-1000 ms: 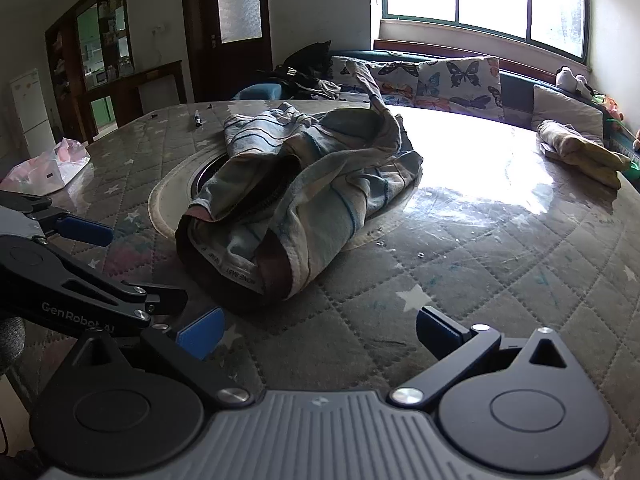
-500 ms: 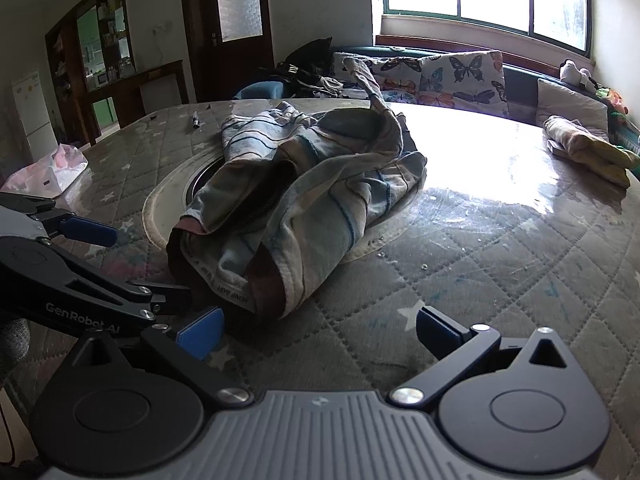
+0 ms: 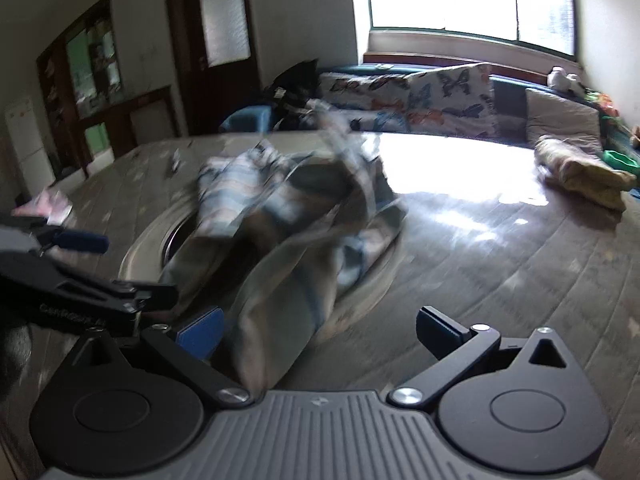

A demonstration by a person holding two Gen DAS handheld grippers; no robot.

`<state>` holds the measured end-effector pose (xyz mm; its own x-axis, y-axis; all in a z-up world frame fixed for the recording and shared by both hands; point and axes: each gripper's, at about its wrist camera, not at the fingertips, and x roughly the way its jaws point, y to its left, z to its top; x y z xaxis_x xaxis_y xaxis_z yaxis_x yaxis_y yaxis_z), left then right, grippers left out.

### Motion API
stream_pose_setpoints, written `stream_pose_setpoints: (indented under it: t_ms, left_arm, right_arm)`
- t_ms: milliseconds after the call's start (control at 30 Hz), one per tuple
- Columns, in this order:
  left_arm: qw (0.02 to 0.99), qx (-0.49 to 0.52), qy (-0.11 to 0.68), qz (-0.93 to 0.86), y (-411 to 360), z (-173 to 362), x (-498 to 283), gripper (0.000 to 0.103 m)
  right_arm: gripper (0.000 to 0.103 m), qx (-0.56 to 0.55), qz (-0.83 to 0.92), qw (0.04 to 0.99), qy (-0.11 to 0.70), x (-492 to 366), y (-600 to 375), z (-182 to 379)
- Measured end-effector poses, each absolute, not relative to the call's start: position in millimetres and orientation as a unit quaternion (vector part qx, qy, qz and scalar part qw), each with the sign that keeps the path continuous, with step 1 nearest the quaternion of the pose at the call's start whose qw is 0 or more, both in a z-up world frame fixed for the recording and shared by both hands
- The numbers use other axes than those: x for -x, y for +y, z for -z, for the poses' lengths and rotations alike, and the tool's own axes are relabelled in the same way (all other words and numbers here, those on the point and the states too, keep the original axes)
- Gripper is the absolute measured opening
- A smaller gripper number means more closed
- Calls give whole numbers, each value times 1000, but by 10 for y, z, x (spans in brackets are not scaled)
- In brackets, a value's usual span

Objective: Fold clothes

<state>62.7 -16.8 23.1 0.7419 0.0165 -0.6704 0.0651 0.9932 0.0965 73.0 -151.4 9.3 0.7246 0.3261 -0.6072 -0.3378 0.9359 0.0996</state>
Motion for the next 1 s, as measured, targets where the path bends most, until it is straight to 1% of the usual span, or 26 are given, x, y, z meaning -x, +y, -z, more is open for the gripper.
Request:
stream_pose_setpoints:
  t_ms: [67, 100, 267, 333, 400, 467, 500, 533, 633, 667, 700, 733, 767, 800, 833, 967, 1000]
  left_arm:
    - [935, -49, 350, 21, -157, -283, -725, 100]
    - [937, -46, 346, 25, -163, -306, -769, 96]
    - [942, -54, 326, 65, -316, -374, -1025, 86]
    - [941, -58, 322, 87, -395, -374, -1132, 82]
    - [939, -63, 321, 105, -463, -341, -1241, 82]
    - [936, -68, 323, 117, -524, -298, -1343, 79]
    - [935, -73, 327, 118, -547, -269, -1393, 73]
    - [933, -75, 331, 120, -563, -234, -1449, 64]
    - [927, -63, 346, 132, -543, -145, -1573, 45]
    - [925, -55, 349, 136, -524, -128, -1602, 41]
    - [925, -48, 350, 139, -500, -122, -1612, 31]
    - [925, -39, 350, 143, -472, -120, -1613, 20]
    - [926, -33, 348, 144, -444, -129, -1606, 17]
    - [927, -27, 345, 145, -418, -145, -1594, 14]
    - [928, -22, 342, 144, -387, -164, -1574, 11]
    - [937, -7, 328, 119, -251, -258, -1485, 7]
    - [939, -2, 325, 111, -218, -284, -1458, 7]
  right_arm:
    - [103, -4, -170, 933, 317, -847, -1578, -164]
    - [102, -9, -164, 935, 313, -901, -1602, -195]
    - [93, -31, -150, 941, 301, -1226, -1704, -338]
    - [85, -33, -151, 942, 299, -1364, -1702, -370]
    - [84, -30, -155, 941, 300, -1473, -1680, -383]
    - [80, -23, -161, 939, 303, -1583, -1648, -381]
    - [76, -19, -164, 938, 305, -1641, -1626, -369]
    - [72, -17, -166, 937, 308, -1685, -1611, -352]
    - [62, -18, -178, 930, 322, -1829, -1563, -276]
    - [59, -20, -182, 927, 326, -1870, -1549, -253]
    - [51, -22, -185, 926, 329, -1892, -1537, -235]
    - [42, -24, -188, 924, 332, -1906, -1522, -214]
    - [36, -27, -192, 922, 335, -1920, -1507, -193]
    - [26, -29, -195, 920, 338, -1933, -1491, -173]
    - [19, -32, -196, 919, 340, -1934, -1489, -159]
    - [6, -43, -183, 922, 338, -1867, -1548, -136]
    - [5, -47, -178, 924, 336, -1842, -1574, -135]
